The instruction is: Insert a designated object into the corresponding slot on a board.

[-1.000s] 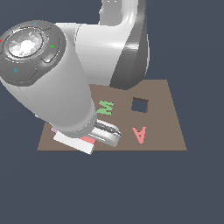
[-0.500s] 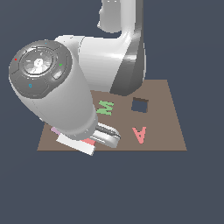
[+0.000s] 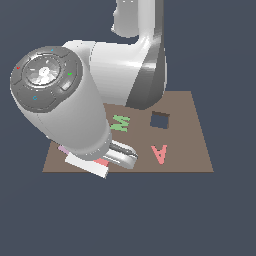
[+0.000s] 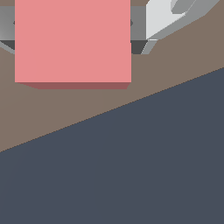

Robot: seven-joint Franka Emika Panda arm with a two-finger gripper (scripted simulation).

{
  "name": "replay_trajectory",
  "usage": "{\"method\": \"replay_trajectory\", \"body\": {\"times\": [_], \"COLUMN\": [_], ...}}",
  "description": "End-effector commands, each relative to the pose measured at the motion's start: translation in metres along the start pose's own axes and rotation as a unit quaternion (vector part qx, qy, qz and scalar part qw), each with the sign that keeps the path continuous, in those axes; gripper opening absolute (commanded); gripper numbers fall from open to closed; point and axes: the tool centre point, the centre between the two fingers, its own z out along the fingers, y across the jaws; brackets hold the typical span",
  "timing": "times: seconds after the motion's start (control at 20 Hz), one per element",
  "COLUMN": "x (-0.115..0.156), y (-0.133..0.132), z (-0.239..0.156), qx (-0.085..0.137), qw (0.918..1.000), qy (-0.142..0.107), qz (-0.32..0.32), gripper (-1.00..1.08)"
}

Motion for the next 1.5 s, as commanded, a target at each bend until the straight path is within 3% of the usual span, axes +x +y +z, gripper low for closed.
{"method": "replay_trajectory", "body": {"times": [0.0,0.45,0.8,1.1,1.45], "x": [0.0,-0.004,-0.023,-0.055,-0.111], "y": [0.0,-0.003,-0.017,-0.042,-0.082], "z": [-0.001,-0.002,-0.003,-0.005,-0.007], "qx": [0.0,0.0,0.0,0.0,0.0], "qw": [1.0,1.0,1.0,0.9998,0.999], "qy": [0.0,-0.001,-0.001,-0.001,-0.001], "qz": [0.0,-0.001,-0.009,-0.022,-0.044], "gripper": [-1.0,-1.0,-1.0,-1.0,-1.0]}}
